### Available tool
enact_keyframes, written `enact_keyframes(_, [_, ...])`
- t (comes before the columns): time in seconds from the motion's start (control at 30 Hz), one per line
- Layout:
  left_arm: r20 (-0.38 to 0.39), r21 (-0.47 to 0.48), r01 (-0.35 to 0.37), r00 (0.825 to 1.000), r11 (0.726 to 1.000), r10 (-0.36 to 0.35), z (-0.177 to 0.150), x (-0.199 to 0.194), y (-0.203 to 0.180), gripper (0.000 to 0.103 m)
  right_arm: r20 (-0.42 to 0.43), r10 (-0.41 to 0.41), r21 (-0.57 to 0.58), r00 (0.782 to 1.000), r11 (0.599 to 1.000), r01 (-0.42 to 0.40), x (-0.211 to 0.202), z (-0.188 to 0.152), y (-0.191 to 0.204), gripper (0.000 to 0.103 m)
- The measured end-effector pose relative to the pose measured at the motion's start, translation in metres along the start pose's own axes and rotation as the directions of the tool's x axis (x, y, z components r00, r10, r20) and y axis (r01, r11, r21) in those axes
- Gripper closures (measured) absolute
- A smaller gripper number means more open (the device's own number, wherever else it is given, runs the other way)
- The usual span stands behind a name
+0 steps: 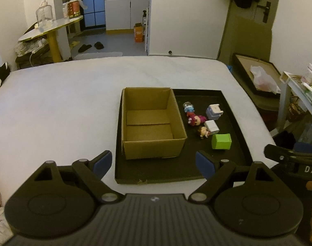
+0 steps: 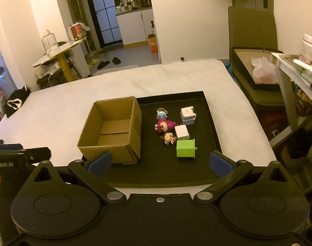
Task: Organize rigid objects
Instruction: 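Move the right tool toward the green cube on the black tray, then close the right gripper on the green cube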
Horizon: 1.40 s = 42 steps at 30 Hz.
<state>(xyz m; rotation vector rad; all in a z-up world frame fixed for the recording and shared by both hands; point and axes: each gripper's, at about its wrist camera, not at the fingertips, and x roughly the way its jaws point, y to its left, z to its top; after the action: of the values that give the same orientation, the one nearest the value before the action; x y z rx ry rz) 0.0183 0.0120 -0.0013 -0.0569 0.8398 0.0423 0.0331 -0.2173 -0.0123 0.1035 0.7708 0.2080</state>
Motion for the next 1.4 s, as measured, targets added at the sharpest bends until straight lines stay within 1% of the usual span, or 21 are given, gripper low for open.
enact_keyframes(0.13, [-0.018, -0.004, -0.017, 1.000, 1.000, 0.017, 0.001, 0.013, 0.005, 0.015, -0.005, -0.006, 0.028, 1.000, 1.000, 0.006, 0.009, 0.000, -0.008, 0.000])
enact_keyframes(0.27, [-0.014, -0.031, -0.014, 1.000, 0.999, 0.014, 0.003, 0.019, 0.011, 0.015, -0.004, -0.010, 0.039, 1.000, 0.999, 0.011, 0.016, -0.001, -0.013, 0.000])
enact_keyframes(0.43, [-0.014, -0.057, -0.031, 0.999, 0.998, 0.030, 0.003, 0.029, 0.017, 0.015, -0.006, -0.039, 0.041, 0.999, 0.998, 0.039, 0.028, 0.000, -0.019, 0.001])
enact_keyframes(0.6, [-0.040, -0.090, -0.039, 0.999, 0.995, 0.036, 0.008, 0.043, 0.026, 0.016, -0.033, -0.049, 0.062, 0.998, 0.997, 0.051, 0.042, 0.002, -0.026, 0.001])
enact_keyframes(0.73, [-0.065, -0.103, -0.046, 0.997, 0.994, 0.040, 0.015, 0.055, 0.029, 0.015, -0.058, -0.040, 0.093, 0.998, 0.995, 0.045, 0.054, 0.005, -0.031, 0.001])
enact_keyframes(1.0, [-0.094, -0.101, -0.074, 0.993, 0.992, 0.065, 0.026, 0.078, 0.034, 0.015, -0.079, -0.055, 0.097, 0.995, 0.993, 0.063, 0.076, 0.014, -0.037, 0.001])
enact_keyframes(1.17, [-0.116, -0.120, -0.086, 0.991, 0.989, 0.072, 0.032, 0.093, 0.042, 0.016, -0.115, -0.065, 0.110, 0.991, 0.991, 0.078, 0.094, 0.017, -0.042, 0.001])
enact_keyframes(1.33, [-0.146, -0.113, -0.105, 0.985, 0.988, 0.088, 0.036, 0.109, 0.048, 0.016, -0.150, -0.071, 0.117, 0.986, 0.989, 0.089, 0.110, 0.020, -0.044, 0.001])
enact_keyframes(1.4, [-0.157, -0.115, -0.108, 0.984, 0.987, 0.090, 0.039, 0.116, 0.050, 0.018, -0.168, -0.068, 0.119, 0.983, 0.989, 0.089, 0.119, 0.021, -0.045, 0.002])
